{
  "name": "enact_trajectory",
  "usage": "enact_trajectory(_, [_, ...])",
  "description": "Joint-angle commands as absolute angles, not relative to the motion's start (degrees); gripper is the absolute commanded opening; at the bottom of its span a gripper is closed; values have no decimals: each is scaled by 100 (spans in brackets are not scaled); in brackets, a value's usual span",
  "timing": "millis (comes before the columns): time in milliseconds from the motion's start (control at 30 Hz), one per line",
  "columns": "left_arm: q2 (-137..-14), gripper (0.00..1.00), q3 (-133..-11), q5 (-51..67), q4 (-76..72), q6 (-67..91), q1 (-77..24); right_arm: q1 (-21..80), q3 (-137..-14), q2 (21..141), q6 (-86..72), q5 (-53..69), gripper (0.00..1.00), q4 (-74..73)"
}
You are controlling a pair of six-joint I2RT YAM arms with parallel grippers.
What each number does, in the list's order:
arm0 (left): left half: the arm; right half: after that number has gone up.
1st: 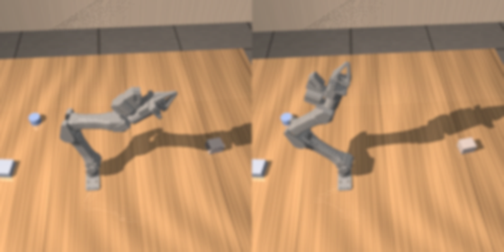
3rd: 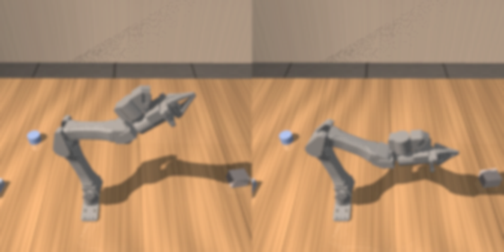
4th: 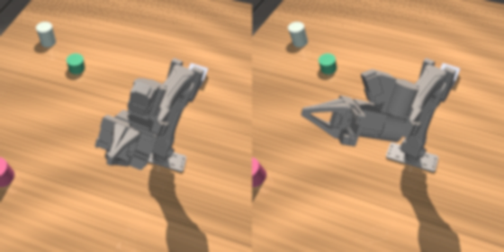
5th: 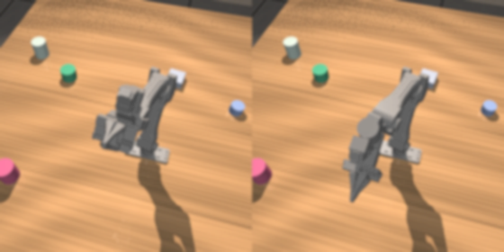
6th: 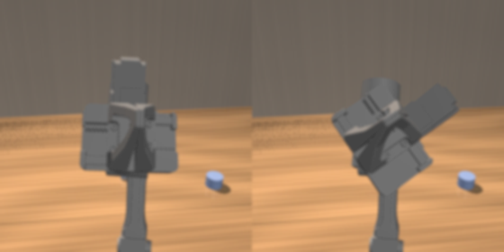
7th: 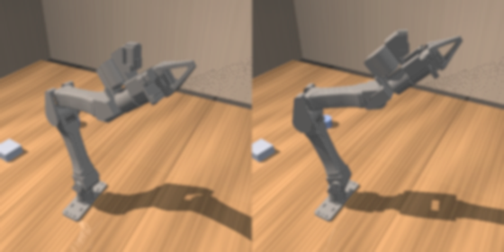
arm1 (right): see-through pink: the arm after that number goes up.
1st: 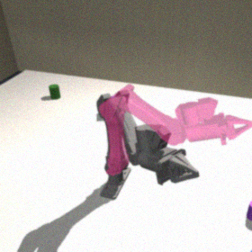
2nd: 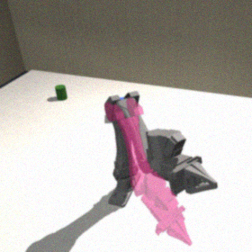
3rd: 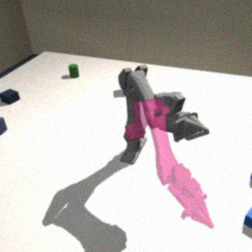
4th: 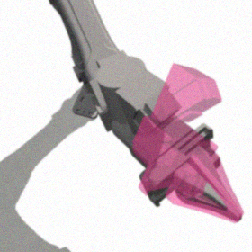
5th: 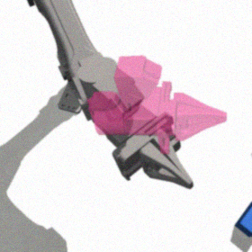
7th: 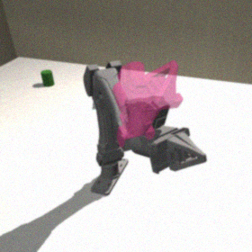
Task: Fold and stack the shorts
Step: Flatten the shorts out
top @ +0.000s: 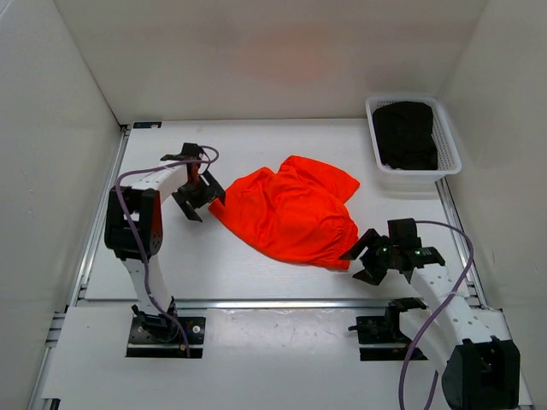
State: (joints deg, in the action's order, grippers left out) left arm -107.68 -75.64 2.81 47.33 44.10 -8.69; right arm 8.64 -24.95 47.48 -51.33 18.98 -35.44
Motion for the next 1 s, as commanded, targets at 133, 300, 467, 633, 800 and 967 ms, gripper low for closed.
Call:
enact_trajectory(133, [-11512,77,-8253,412,4676,4104,-826,853,-2128,4720,-5985,2364,75,-2646])
enact_trajectory(300, [-11654,10,-8367,518,4676,3990,-826,853,-1890,5070,-6065,2295,75,-2110])
enact_trajectory(467, [-11234,10,-8297,519,4676,3937,-826,853,-1811,5607,-6038,2162,73,-1698])
enact_trajectory(633, [-10838,10,-8113,519,4676,3990,-826,966,-1889,6037,-6100,1707,56,-1170])
enact_trajectory(800, [-10556,10,-8112,711,4676,3990,-651,1107,-2957,6810,-5547,1205,0,-1475])
enact_trajectory(967, [-10888,10,-9866,695,5490,3780,-317,976,-5601,7783,-4528,1019,0,-2264])
